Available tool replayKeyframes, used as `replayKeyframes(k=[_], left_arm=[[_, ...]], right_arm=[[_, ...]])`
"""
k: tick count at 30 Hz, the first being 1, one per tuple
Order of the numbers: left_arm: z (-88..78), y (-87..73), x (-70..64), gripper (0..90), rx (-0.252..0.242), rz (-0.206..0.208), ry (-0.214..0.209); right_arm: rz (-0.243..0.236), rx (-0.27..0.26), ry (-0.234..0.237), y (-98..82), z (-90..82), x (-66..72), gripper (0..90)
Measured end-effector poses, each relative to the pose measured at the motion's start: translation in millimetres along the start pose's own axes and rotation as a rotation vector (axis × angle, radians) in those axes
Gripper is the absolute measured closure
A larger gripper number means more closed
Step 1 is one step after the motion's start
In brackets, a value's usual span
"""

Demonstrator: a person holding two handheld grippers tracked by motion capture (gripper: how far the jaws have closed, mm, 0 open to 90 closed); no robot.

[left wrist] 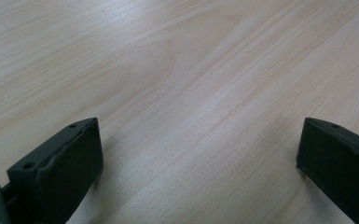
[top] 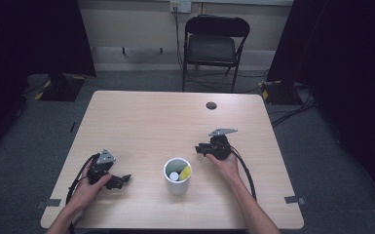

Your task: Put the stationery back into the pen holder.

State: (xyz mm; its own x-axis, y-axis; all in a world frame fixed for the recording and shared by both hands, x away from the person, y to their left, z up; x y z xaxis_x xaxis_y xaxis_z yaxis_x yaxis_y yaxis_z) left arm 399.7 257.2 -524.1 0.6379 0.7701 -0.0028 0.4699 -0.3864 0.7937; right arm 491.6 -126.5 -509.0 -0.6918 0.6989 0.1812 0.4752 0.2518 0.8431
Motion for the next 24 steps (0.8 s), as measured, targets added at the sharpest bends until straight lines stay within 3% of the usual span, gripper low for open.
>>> replayKeyframes(k=[6, 13, 21, 24], left_arm=[[0.0, -0.1, -0.1, 0.0, 0.001, -0.001, 0.0], [0.1, -0.1, -0.1, 0.0, 0.0, -0.002, 0.0], [0.0, -0.1, -0.1, 0.0, 0.0, -0.001, 0.0], [0.0, 0.0, -0.2, 0.0, 0.0, -0.002, -0.001]], right_arm=[[-0.005, 0.027, -0.02, -3.1, 3.6, -0.2, 73.1], [-0.016, 0.053, -0.024, -6.3, -6.4, -0.1, 73.1], [-0.023, 0.063, -0.04, -6.1, -15.9, -1.2, 70.3], [-0.025, 0.039, -0.043, -5.8, -20.0, -2.4, 68.4]])
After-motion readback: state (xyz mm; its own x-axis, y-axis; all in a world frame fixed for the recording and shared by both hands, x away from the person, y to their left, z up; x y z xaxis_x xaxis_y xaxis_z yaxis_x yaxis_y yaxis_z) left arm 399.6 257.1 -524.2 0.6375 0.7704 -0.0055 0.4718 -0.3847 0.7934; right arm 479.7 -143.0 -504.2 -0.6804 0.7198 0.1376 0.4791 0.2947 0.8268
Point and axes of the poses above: each handheld gripper's, and its own axes: z roughly forward along the jaws, y roughly out of its top, x roughly to its left, the point moved 3 cm from there along z, roughly forward along the jaws, and after that the axes turned 7 degrees about -x, right-handed, at the moved point
